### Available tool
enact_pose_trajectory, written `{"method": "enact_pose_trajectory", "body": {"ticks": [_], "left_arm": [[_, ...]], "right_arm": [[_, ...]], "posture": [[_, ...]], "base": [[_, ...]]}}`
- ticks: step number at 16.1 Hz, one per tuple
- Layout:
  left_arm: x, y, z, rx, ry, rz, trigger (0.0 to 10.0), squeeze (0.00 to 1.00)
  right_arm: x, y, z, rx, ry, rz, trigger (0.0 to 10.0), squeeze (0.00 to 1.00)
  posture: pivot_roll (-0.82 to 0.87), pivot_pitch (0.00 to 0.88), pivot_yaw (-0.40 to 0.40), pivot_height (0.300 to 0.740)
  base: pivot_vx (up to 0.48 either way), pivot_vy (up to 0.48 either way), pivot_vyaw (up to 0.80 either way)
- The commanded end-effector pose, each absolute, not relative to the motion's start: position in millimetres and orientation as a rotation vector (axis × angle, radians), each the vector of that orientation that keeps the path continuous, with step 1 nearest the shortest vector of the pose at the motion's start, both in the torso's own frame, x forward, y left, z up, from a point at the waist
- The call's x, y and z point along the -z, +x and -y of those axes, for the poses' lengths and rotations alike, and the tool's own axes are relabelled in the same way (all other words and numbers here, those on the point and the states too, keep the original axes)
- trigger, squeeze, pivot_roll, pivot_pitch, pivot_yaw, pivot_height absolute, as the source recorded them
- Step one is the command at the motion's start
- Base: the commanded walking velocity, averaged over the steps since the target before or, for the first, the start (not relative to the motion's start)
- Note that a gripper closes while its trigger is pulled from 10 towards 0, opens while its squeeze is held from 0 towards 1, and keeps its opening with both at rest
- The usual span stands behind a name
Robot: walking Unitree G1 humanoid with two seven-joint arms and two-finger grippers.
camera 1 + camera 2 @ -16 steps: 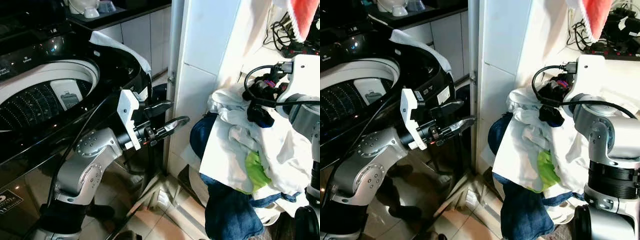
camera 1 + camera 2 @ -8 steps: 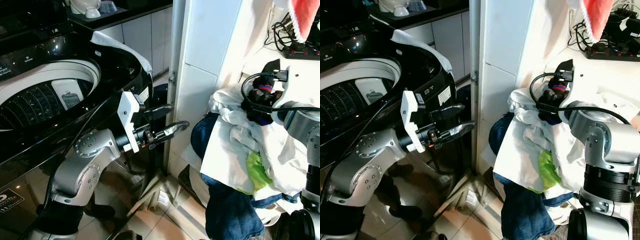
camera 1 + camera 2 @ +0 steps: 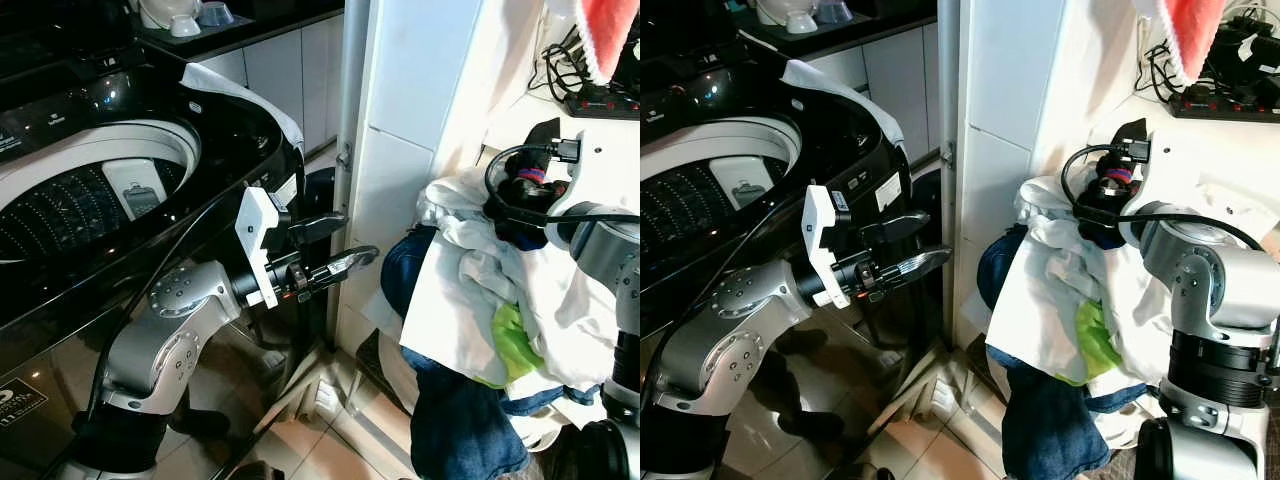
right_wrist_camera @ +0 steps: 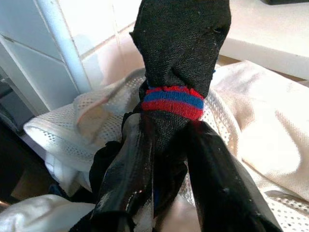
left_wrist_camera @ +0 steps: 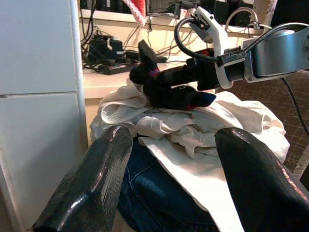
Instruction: Clothes washing
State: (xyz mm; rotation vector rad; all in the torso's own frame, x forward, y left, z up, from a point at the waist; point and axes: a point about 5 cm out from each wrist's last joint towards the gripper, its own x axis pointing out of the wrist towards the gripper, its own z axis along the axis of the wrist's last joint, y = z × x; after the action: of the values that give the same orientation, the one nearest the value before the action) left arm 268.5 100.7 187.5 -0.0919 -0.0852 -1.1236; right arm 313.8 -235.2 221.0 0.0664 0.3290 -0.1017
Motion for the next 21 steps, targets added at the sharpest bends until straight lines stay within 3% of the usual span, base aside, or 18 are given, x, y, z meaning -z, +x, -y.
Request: {"method": "enact_pose_trajectory", "body": {"ticks": [1, 14, 16, 18, 19, 21], "left_arm": [[-190.5, 268.5, -98.3, 1.140, -0.075, 0.093, 10.0, 0.00], [-206.2, 279.2, -108.3, 1.007, -0.109, 0.183, 10.0, 0.00], [-214.8, 282.5, -107.5, 0.975, -0.122, 0.230, 10.0, 0.00], [-231.8, 289.8, -106.2, 0.932, -0.191, 0.299, 10.0, 0.00], [-239.6, 293.3, -105.3, 0.923, -0.311, 0.313, 10.0, 1.00], [-244.0, 294.1, -103.5, 0.932, -0.394, 0.323, 10.0, 1.00]], "right_arm": [[-220.7, 311.5, 234.6, 0.101, 0.071, -0.329, 0.0, 0.00], [-247.5, 314.9, 224.4, 0.003, 0.054, -0.184, 0.0, 0.00], [-258.9, 313.1, 209.4, -0.162, 0.169, -0.125, 0.0, 0.00], [-269.9, 302.9, 183.7, -0.440, 0.238, -0.083, 0.0, 0.00], [-272.8, 298.9, 173.2, -0.542, 0.263, -0.056, 0.0, 0.00], [-274.8, 296.7, 165.5, -0.607, 0.307, -0.030, 0.0, 0.00]], "posture": [[0.00, 0.000, 0.031, 0.740], [0.04, 0.000, 0.010, 0.740], [0.03, 0.000, 0.011, 0.740], [0.03, 0.000, 0.010, 0.740], [0.03, 0.000, 0.011, 0.740], [0.03, 0.000, 0.014, 0.740]], "base": [[0.000, 0.000, 0.00], [0.000, 0.000, 0.00], [0.000, 0.000, 0.00], [0.000, 0.000, 0.00], [0.000, 0.000, 0.00], [0.000, 0.000, 0.00]]}}
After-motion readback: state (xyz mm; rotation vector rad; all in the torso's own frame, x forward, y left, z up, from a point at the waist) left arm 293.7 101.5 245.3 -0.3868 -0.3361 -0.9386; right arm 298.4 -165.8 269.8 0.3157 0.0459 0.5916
